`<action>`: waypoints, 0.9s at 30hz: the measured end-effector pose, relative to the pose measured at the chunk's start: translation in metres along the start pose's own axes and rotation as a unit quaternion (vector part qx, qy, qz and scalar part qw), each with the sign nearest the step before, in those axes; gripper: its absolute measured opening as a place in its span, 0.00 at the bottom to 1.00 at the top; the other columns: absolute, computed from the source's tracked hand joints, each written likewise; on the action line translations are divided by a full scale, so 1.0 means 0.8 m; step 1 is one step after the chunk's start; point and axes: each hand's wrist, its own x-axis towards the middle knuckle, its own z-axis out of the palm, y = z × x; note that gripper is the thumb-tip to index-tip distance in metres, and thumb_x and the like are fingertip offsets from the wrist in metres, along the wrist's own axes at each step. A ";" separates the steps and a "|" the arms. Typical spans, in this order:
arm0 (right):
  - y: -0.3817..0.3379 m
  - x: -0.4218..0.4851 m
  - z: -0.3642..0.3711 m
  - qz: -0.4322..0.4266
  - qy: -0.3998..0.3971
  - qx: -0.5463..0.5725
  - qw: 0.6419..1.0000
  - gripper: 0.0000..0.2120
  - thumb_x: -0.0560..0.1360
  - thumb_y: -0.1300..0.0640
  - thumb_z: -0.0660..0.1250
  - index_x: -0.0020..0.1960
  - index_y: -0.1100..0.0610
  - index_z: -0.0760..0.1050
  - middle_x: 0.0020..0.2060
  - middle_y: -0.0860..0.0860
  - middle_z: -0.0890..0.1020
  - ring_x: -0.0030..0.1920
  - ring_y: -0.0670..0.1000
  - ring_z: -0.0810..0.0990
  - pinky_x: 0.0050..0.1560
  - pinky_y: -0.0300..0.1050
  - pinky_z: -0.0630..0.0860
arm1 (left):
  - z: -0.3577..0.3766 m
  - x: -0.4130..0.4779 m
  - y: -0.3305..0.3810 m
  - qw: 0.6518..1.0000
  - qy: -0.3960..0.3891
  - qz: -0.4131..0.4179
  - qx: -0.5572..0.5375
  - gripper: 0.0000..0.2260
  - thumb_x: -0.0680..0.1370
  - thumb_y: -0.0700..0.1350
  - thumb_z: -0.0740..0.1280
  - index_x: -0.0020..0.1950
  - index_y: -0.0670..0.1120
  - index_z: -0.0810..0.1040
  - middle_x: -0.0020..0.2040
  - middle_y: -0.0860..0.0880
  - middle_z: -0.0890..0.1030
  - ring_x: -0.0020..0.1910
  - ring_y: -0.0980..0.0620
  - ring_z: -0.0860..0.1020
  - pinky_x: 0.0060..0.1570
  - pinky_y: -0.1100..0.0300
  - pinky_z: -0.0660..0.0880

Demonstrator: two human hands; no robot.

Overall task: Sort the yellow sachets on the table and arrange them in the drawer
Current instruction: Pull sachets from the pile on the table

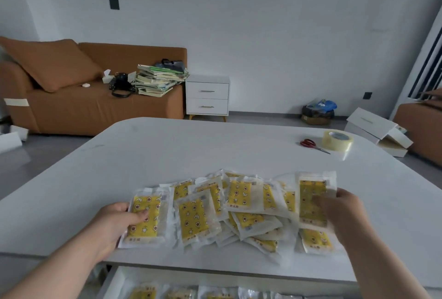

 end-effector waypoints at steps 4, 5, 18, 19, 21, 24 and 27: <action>-0.027 -0.022 0.004 -0.050 0.011 0.082 0.995 0.07 0.73 0.69 0.69 0.41 0.59 0.76 0.37 0.55 0.80 0.37 0.57 0.80 0.47 0.54 0.79 | 0.000 0.006 0.008 1.000 0.018 -0.004 -0.022 0.07 0.70 0.33 0.74 0.47 0.34 0.81 0.40 0.37 0.85 0.39 0.40 0.83 0.41 0.48 0.80; -0.033 -0.027 0.008 -0.055 0.005 0.099 0.994 0.06 0.73 0.68 0.70 0.42 0.58 0.77 0.37 0.54 0.80 0.38 0.57 0.80 0.50 0.55 0.79 | 0.000 0.007 0.011 0.999 0.025 -0.004 -0.025 0.07 0.70 0.34 0.74 0.46 0.35 0.81 0.40 0.37 0.85 0.40 0.40 0.83 0.43 0.46 0.80; -0.051 -0.055 0.051 -0.040 -0.098 0.130 0.986 0.06 0.72 0.66 0.72 0.43 0.58 0.77 0.37 0.54 0.83 0.35 0.55 0.83 0.36 0.45 0.78 | 0.087 -0.014 0.005 0.999 -0.033 0.002 0.031 0.07 0.68 0.34 0.77 0.42 0.41 0.82 0.37 0.45 0.85 0.36 0.47 0.84 0.42 0.54 0.81; -0.050 -0.054 0.052 -0.041 -0.098 0.132 0.986 0.06 0.72 0.66 0.72 0.44 0.58 0.78 0.37 0.54 0.83 0.35 0.55 0.83 0.36 0.46 0.78 | 0.091 -0.013 0.003 0.996 -0.020 0.019 0.090 0.09 0.66 0.40 0.78 0.43 0.44 0.82 0.38 0.47 0.85 0.38 0.47 0.83 0.43 0.55 0.80; -0.050 -0.052 0.054 -0.041 -0.102 0.134 0.985 0.06 0.72 0.66 0.72 0.44 0.58 0.78 0.37 0.54 0.83 0.34 0.54 0.83 0.33 0.44 0.78 | 0.098 -0.015 0.003 0.970 0.008 0.037 0.239 0.16 0.63 0.53 0.76 0.47 0.48 0.81 0.42 0.50 0.84 0.42 0.48 0.82 0.46 0.55 0.80; -0.048 -0.050 0.061 -0.037 -0.112 0.130 0.984 0.07 0.72 0.66 0.72 0.42 0.56 0.77 0.36 0.53 0.84 0.30 0.51 0.84 0.28 0.41 0.78 | 0.107 -0.022 0.012 0.929 0.035 0.045 0.365 0.17 0.66 0.53 0.70 0.53 0.49 0.77 0.48 0.49 0.81 0.47 0.46 0.80 0.48 0.55 0.79; -0.045 -0.047 0.067 -0.028 -0.115 0.130 0.984 0.07 0.72 0.67 0.72 0.42 0.56 0.77 0.36 0.54 0.84 0.30 0.51 0.84 0.27 0.41 0.78 | 0.116 -0.023 0.019 0.920 0.040 0.036 0.387 0.19 0.70 0.47 0.68 0.60 0.45 0.72 0.54 0.45 0.77 0.49 0.45 0.78 0.42 0.58 0.77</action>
